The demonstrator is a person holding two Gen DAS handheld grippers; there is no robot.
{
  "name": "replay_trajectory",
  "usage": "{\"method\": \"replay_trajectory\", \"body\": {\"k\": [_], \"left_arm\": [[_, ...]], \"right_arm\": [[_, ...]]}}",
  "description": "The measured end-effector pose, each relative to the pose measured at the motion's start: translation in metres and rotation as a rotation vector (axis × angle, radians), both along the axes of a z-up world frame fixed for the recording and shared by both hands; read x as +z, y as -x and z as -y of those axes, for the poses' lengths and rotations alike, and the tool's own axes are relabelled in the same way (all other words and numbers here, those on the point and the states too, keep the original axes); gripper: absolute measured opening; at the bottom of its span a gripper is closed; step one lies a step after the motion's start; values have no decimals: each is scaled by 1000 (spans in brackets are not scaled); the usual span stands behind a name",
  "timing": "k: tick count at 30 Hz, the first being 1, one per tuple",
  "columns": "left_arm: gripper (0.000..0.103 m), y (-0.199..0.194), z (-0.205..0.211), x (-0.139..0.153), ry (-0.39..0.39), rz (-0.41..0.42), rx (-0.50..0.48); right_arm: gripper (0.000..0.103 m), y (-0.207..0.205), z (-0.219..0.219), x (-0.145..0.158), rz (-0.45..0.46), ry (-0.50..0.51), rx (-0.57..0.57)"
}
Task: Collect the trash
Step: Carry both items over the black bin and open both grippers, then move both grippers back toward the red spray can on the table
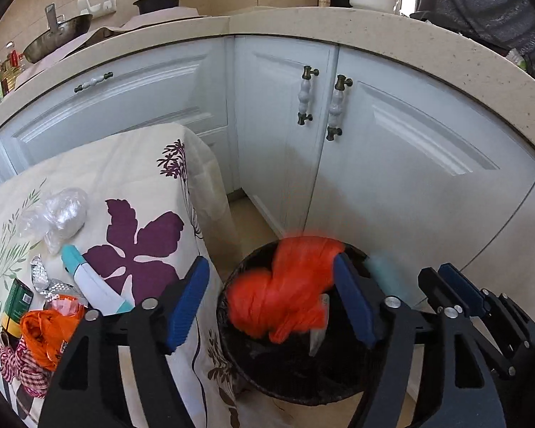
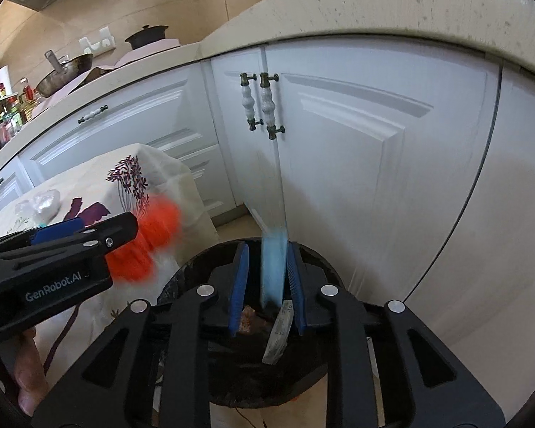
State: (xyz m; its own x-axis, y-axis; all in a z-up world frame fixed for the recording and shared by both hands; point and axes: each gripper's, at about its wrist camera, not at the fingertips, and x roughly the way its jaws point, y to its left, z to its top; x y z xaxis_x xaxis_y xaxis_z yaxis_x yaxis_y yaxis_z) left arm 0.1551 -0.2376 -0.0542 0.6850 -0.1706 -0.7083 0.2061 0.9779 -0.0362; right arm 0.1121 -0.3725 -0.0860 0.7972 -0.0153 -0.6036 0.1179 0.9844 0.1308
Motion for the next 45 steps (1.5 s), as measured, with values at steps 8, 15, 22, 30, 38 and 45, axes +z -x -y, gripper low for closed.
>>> {"method": "replay_trajectory", "body": {"k": [8, 15, 22, 30, 38, 45], "left_arm": [[74, 7, -5, 12, 6, 24, -19], [74, 26, -31, 33, 29, 65, -12], [76, 48, -75, 48, 32, 101, 27], [77, 73, -145, 54, 0, 137, 118], [77, 98, -211, 47, -20, 143, 214], [77, 115, -252, 37, -31, 138, 286]], "right_arm": [[23, 4, -5, 8, 8, 5, -7], [23, 20, -19, 28, 44, 14, 4], [32, 38, -50, 50, 86, 16, 48], [34, 53, -103, 62, 101, 18, 132], [34, 65, -162, 63, 85, 35, 233], [35, 79, -215, 53, 41, 60, 340]]}}
